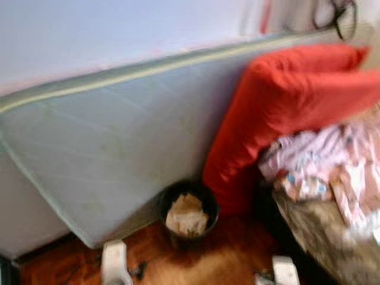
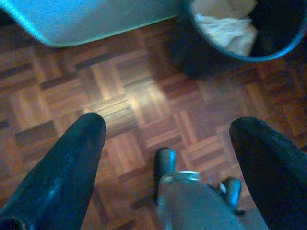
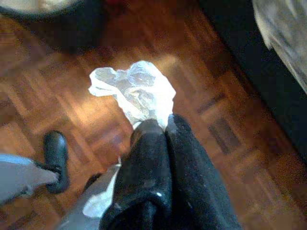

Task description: Clean up the room

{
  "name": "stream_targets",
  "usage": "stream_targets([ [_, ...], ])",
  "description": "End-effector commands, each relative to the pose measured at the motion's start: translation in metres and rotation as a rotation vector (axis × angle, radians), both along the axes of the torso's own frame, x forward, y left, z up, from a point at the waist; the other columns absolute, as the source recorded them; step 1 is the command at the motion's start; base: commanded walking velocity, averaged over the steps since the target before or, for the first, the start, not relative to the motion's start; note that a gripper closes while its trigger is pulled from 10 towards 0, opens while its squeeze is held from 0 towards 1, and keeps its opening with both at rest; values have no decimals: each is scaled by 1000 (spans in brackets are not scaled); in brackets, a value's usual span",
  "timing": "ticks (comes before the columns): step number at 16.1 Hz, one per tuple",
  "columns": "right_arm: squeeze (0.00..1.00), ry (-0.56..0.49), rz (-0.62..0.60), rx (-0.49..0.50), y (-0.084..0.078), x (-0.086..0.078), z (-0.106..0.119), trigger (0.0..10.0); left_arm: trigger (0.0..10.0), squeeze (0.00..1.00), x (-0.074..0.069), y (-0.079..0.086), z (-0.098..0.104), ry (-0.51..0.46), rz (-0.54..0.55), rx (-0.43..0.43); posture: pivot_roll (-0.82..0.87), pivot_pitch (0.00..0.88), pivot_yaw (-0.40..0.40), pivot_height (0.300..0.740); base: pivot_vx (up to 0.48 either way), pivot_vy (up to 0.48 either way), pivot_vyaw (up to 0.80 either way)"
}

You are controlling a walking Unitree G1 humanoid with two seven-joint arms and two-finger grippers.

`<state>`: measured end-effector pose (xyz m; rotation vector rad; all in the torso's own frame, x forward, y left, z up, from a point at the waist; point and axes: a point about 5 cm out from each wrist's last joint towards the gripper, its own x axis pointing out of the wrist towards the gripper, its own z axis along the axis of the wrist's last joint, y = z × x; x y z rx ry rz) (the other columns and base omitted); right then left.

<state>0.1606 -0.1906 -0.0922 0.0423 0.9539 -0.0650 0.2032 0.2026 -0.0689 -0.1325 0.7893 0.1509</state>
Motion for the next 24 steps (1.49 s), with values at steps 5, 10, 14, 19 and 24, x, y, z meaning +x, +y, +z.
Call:
stream_targets([
  [5, 0, 27, -29, 4, -16, -17, -4, 10000, 10000, 0, -2, -1, -2, 12, 6, -1, 43, 0, -29, 740, 0, 0, 454],
  [10, 0, 15, -27, 14, -17, -16, -3, 10000, 10000, 0, -2, 1, -1, 14, 9, 3, 43, 0, -27, 740, 0, 0, 0],
  [14, 0, 7, -25, 20, -12, -14, -3, 10000, 10000, 0, -2, 2, -1, 14, 12, 6, 42, 0, -26, 740, 0, 0, 0],
  [19, 0, -13, 1, 18, -10, -12, -2, 10000, 10000, 0, -1, 2, -1, 12, 14, 3, 42, 0, -30, 740, 263, 0, 416],
  [24, 0, -7, 4, 13, -9, -12, -2, 10000, 10000, 0, -1, 1, -1, 9, 15, -2, 41, 0, -32, 740, 299, 0, 88],
])
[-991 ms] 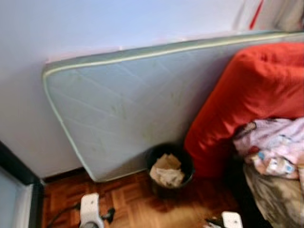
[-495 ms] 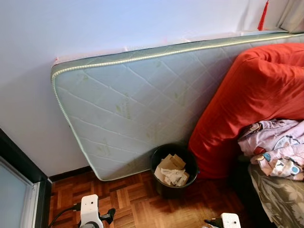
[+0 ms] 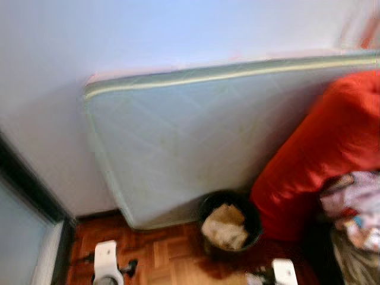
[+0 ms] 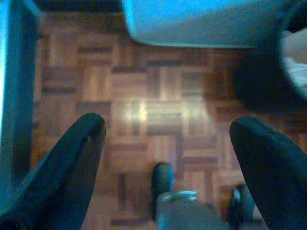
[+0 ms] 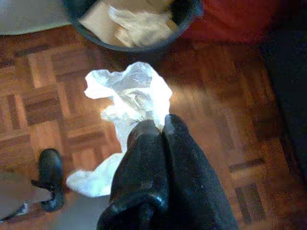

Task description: Clean up the room

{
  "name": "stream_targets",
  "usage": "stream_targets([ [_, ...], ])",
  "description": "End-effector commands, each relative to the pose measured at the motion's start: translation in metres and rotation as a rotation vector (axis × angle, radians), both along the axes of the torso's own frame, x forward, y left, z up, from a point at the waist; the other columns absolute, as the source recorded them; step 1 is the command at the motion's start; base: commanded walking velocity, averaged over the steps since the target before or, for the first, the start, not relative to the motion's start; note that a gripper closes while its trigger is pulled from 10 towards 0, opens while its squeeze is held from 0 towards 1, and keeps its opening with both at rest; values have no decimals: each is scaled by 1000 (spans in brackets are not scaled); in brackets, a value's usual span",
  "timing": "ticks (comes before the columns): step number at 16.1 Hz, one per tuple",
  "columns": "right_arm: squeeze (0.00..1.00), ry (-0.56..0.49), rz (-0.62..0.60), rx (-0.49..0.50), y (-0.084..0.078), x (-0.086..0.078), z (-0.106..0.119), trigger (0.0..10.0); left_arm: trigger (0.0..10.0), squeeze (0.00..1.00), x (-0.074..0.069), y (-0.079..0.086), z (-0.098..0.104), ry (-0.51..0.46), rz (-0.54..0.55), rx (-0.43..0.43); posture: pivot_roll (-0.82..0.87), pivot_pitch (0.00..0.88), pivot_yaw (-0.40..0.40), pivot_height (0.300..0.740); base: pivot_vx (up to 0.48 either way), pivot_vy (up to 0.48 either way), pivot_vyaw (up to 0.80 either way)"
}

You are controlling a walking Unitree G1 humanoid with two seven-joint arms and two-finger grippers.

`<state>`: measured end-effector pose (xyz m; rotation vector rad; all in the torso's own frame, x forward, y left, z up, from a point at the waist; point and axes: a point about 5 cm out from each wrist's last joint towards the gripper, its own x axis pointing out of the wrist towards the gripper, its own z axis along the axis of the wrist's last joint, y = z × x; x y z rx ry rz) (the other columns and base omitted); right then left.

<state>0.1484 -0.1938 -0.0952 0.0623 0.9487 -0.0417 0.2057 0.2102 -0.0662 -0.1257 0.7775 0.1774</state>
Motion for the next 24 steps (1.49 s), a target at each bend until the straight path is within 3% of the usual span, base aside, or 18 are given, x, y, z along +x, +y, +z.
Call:
stream_targets([
  [1, 0, 0, 23, -19, 3, 6, 1, 10000, 10000, 0, -3, -7, -3, 17, -6, -19, 42, 0, -33, 740, 307, 0, 0],
  [19, 0, -1, 84, -18, 17, 9, 1, 10000, 10000, 0, 0, -8, -1, -13, -18, -25, 41, 0, -32, 740, 270, 0, 340],
  [21, 0, -36, 84, -9, 19, 18, 5, 10000, 10000, 0, 10, -9, 5, -67, -23, -37, 41, 0, -31, 740, 0, 0, 0],
  [24, 0, -203, 87, 13, 25, 55, 25, 10000, 10000, 0, 47, -9, 36, -273, -83, 23, 35, 0, -29, 740, 0, 0, 0],
])
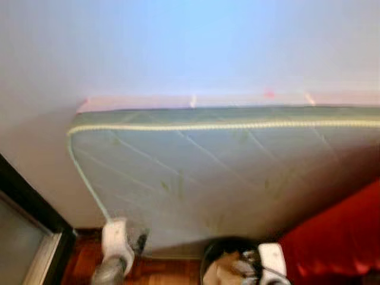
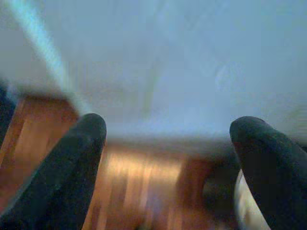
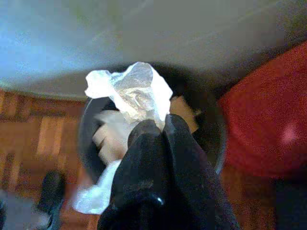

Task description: Clean up the room

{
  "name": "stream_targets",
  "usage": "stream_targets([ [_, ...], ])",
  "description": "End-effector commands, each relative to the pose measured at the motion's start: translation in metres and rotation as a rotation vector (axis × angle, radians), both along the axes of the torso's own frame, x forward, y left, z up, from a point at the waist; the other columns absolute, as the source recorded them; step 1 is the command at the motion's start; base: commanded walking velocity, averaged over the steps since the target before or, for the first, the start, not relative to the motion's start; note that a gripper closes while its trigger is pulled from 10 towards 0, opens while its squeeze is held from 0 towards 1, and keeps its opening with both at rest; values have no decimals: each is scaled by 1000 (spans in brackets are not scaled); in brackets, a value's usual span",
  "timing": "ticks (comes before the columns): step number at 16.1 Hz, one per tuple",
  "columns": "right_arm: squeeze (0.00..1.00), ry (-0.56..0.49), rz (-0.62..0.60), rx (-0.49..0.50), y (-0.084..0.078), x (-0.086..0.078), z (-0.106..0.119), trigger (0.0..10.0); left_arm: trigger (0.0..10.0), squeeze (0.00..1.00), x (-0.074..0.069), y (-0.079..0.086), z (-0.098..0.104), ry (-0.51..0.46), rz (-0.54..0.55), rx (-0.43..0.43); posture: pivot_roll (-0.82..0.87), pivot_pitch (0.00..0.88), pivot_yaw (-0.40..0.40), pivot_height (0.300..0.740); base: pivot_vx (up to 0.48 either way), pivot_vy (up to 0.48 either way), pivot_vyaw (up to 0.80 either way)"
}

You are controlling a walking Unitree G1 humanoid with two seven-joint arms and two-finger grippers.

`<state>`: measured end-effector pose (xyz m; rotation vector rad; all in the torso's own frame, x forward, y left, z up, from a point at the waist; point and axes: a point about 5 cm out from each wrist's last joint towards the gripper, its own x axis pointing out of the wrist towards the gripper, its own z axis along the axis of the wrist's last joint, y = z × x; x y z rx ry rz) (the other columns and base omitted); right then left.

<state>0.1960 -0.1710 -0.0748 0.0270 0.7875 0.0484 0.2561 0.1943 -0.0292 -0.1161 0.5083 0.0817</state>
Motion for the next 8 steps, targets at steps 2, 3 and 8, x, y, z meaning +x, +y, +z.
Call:
stream_targets([
  [2, 0, -152, -17, 41, 5, 29, 20, 10000, 10000, 0, 22, 7, 27, -181, -11, 41, 28, 0, -25, 740, 0, 0, 0],
  [3, 0, -189, -31, 39, 3, 37, 25, 10000, 10000, 0, 27, 7, 37, -242, -18, 55, 28, 0, -25, 740, 0, 0, 0],
  [8, 0, -309, -113, 29, -8, 49, 39, 10000, 10000, 0, 23, 3, 48, -384, -44, 71, 28, 0, -27, 740, 0, 0, 0],
])
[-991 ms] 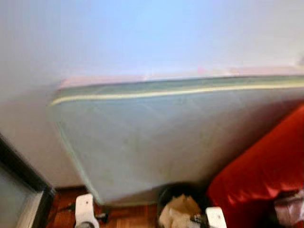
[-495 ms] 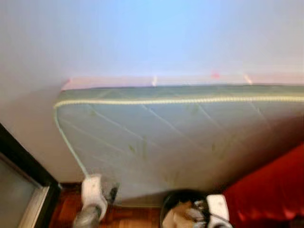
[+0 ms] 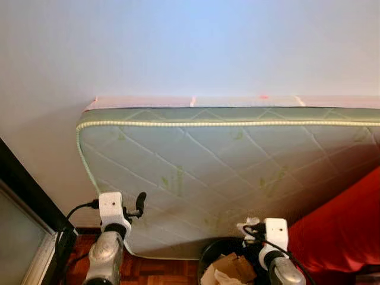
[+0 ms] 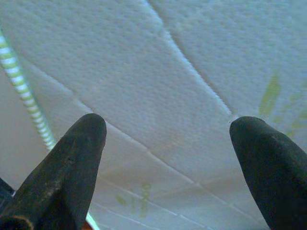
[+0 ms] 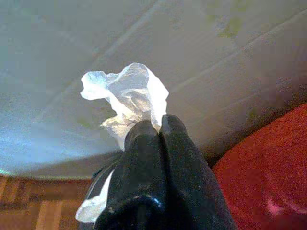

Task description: Clean up the room

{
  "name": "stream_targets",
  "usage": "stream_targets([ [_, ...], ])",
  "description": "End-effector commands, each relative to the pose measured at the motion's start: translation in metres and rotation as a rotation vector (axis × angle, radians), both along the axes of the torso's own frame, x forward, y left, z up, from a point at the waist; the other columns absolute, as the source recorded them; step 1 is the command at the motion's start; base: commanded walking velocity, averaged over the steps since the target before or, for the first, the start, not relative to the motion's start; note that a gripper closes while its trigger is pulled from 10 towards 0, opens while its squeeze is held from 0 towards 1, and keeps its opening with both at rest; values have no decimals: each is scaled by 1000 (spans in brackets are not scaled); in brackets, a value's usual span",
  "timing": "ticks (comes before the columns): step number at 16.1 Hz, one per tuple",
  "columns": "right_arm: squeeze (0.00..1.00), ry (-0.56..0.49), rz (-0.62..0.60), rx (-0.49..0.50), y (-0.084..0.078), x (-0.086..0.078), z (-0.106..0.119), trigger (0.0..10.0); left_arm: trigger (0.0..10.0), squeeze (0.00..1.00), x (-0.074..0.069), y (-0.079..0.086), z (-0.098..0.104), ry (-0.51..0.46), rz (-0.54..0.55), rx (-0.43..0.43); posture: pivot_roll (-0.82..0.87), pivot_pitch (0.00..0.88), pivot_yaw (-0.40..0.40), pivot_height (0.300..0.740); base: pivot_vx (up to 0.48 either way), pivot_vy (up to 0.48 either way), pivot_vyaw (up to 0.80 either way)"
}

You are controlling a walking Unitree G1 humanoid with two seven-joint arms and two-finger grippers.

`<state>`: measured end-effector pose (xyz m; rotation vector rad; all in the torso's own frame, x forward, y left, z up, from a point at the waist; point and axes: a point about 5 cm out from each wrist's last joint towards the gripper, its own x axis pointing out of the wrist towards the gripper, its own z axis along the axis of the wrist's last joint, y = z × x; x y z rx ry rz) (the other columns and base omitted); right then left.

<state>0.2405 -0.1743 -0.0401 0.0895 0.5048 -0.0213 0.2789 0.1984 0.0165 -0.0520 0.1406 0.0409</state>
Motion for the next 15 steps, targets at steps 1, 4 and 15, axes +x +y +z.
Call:
stream_targets([
  [1, 0, -60, -58, -7, -8, 4, 6, 10000, 10000, 0, -3, -3, 1, -22, -27, 16, 20, 0, -26, 740, 0, 0, 0],
  [4, 0, -92, -76, -6, -7, 2, 8, 10000, 10000, 0, -4, -4, 0, -21, -23, 5, 23, 0, -28, 740, 0, 0, 0],
  [15, 0, -129, -57, -29, 11, 7, 14, 10000, 10000, 0, -7, -2, -1, -19, -27, 2, 29, 0, -14, 681, 0, 0, 0],
])
